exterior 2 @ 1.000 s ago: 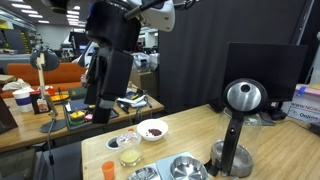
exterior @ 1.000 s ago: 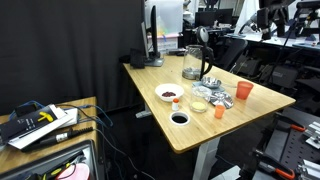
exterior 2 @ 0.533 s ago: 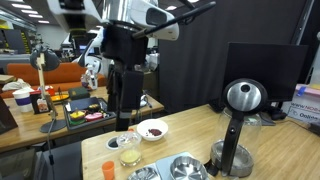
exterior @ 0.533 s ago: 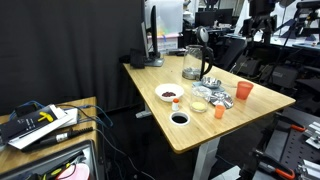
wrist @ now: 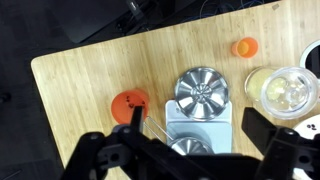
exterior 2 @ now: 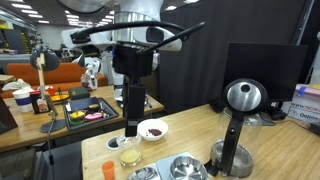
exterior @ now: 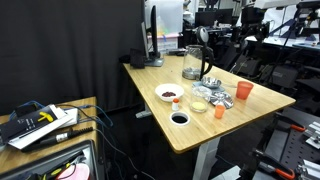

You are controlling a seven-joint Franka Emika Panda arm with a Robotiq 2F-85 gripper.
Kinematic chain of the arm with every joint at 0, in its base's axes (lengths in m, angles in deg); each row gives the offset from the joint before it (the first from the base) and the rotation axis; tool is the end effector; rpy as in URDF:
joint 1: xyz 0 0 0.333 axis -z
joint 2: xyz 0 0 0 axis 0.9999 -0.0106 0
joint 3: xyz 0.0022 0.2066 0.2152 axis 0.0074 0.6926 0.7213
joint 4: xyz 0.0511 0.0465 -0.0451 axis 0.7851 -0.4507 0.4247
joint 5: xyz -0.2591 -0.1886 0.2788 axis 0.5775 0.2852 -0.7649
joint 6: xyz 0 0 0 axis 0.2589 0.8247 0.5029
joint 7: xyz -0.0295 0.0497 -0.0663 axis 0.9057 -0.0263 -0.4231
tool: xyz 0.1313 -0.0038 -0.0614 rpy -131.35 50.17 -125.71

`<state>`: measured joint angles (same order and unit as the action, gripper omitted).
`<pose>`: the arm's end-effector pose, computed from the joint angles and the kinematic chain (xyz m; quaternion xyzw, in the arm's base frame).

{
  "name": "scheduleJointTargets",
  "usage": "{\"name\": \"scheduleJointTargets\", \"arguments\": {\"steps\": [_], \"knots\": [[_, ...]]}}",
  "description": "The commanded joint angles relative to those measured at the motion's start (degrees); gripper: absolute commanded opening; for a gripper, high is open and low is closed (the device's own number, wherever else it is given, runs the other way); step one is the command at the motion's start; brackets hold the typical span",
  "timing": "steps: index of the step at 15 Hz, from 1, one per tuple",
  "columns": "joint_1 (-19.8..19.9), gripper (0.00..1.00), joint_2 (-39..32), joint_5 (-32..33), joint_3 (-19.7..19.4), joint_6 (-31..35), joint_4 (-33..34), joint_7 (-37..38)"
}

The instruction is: Close the pan

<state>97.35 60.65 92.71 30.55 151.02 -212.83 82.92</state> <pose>0.4259 -0.1207 0.3036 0.9651 -0.2503 -0.0736 0.0223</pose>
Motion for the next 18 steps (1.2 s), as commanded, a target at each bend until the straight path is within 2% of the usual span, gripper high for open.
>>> {"name": "scheduleJointTargets", "arguments": {"steps": [1, 4, 8, 10, 13, 14, 18], "knots": [[0.84, 1.00, -0.03, -0.26, 0.81, -0.14, 0.11, -0.22], [0.84, 1.00, -0.03, -0.27, 0.82, -0.13, 0.11, -0.19], [1.31, 1.00, -2.52, -3.42, 0.83, 10.57, -3.16, 6.13], [1.50, 1.00, -4.96, -2.72, 1.46, 15.90, -4.83, 10.23], [1.33, 1.00, -7.76, -0.83, 2.40, 20.41, -7.45, 15.90], [0.91, 1.00, -7.30, -2.15, 1.74, 17.62, -6.15, 12.83], [0.85, 1.00, -7.85, -1.94, 1.91, 18.10, -6.15, 13.47]]}}
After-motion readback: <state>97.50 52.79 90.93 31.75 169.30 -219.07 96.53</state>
